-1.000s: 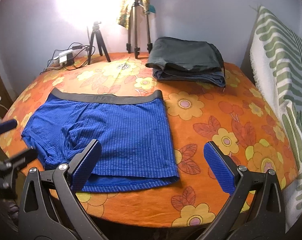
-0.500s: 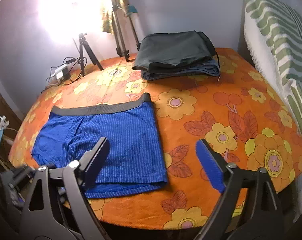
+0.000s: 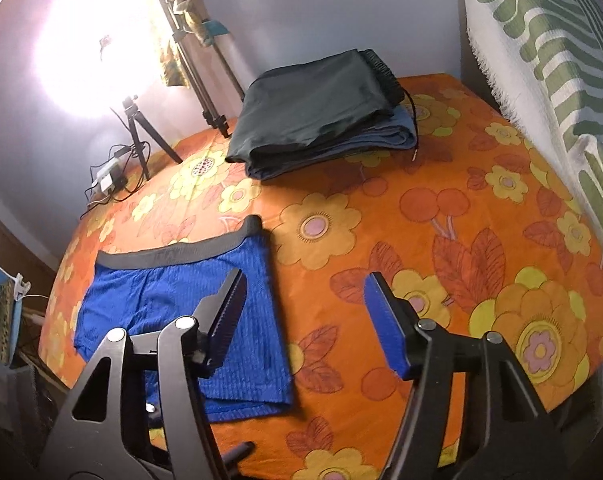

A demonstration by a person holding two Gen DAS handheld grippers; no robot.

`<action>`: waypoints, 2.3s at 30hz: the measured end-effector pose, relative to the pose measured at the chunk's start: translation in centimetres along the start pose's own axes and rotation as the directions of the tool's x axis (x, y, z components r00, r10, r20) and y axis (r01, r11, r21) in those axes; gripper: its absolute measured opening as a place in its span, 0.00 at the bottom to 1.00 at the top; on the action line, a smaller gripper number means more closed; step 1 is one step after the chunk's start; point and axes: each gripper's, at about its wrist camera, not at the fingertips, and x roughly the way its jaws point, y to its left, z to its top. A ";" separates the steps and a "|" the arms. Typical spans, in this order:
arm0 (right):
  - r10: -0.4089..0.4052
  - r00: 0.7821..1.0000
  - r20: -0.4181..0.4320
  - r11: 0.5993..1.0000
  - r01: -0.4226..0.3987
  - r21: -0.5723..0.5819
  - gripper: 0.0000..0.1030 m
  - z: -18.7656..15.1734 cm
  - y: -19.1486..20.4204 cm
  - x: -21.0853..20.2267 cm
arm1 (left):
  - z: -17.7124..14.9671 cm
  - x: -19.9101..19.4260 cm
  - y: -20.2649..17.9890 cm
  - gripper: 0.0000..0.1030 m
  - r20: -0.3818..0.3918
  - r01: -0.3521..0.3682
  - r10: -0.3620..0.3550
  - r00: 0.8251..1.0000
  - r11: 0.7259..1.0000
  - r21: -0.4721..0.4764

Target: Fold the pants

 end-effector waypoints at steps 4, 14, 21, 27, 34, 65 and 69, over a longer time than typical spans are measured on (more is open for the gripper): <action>0.006 0.999 -0.034 1.000 -0.005 0.007 0.56 0.5 -0.9 1.3 | 0.1 1.8 -0.4 0.40 -0.024 -0.026 0.026 0.999 0.999 0.021; 0.038 0.997 -0.074 0.997 -0.033 0.065 0.50 1.8 -2.6 3.4 | 0.3 4.1 -0.7 0.36 -0.019 -0.076 0.077 0.997 0.996 0.046; 0.039 0.994 -0.101 0.998 -0.033 0.059 0.50 2.0 -2.5 5.0 | 0.7 4.4 0.5 0.08 -0.006 -0.060 0.060 0.998 0.998 0.013; 0.090 0.985 -0.145 0.995 -0.083 0.056 0.50 2.9 -1.2 7.9 | 0.8 3.7 1.3 0.06 0.016 -0.021 0.022 1.000 1.000 -0.023; 0.150 0.966 -0.211 0.989 -0.143 0.046 0.50 3.8 1.4 12.4 | 1.0 1.8 2.1 0.03 0.063 0.013 -0.010 0.998 0.999 -0.046; 0.267 0.940 -0.214 0.961 -0.242 0.137 0.09 6.3 6.0 14.9 | -1.1 -5.2 7.9 0.03 0.151 0.008 0.019 0.988 0.984 -0.178; 0.255 0.948 -0.190 0.963 -0.231 0.140 0.09 6.8 8.0 14.1 | -2.0 -7.0 9.0 0.02 0.171 0.002 0.033 0.985 0.979 -0.202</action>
